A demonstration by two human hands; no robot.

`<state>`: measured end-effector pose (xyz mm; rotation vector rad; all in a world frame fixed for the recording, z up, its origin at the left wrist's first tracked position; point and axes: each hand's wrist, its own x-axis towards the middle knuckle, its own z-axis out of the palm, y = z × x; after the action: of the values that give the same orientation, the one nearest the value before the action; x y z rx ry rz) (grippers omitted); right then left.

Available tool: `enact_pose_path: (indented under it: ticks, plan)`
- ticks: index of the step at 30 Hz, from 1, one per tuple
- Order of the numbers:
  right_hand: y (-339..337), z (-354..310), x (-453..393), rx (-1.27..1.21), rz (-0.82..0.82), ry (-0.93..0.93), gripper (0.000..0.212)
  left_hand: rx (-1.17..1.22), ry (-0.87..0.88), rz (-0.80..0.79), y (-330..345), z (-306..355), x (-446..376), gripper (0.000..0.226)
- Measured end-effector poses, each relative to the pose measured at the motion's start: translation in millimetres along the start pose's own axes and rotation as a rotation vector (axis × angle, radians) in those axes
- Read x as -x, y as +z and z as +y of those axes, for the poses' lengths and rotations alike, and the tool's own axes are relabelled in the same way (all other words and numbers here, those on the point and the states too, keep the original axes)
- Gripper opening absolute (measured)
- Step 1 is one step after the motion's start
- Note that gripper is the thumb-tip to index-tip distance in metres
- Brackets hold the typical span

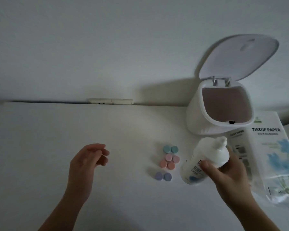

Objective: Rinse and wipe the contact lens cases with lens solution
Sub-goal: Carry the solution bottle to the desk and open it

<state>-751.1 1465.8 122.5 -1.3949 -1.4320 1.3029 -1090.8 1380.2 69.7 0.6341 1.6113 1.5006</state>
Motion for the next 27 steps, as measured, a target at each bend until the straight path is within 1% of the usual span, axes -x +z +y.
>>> enact_pose_path:
  ticks: [3,5,8,10,12,16,20,22,25,27]
  plan:
    - [4,21,-22,-0.106,0.011,-0.092,0.040,0.037,0.118,-0.004,6,-22,-23,0.018]
    - [6,38,-31,-0.138,-0.004,-0.158,0.038,0.060,0.199,-0.058,12,-35,-36,0.017]
    - [9,61,-39,-0.145,-0.019,-0.296,0.056,0.082,0.308,-0.143,20,-48,-47,0.020]
    - [12,70,-43,-0.167,-0.013,-0.360,0.062,0.042,0.362,-0.173,26,-55,-48,0.021]
    - [17,73,-45,-0.190,-0.015,-0.422,0.059,0.007,0.408,-0.191,30,-58,-46,0.020]
    - [27,65,-42,-0.157,-0.045,-0.535,0.046,-0.067,0.496,-0.256,44,-51,-34,0.019]
    - [34,48,-19,-0.177,-0.048,-0.550,0.045,-0.150,0.565,-0.347,60,-37,3,0.020]
    - [40,36,-2,-0.187,-0.060,-0.536,0.041,-0.205,0.554,-0.402,67,-31,28,0.029]
    - [57,17,29,-0.249,-0.108,-0.536,0.027,-0.338,0.554,-0.500,72,-21,61,0.054]
    - [70,8,50,-0.291,-0.166,-0.518,0.027,-0.353,0.581,-0.533,74,-14,81,0.068]
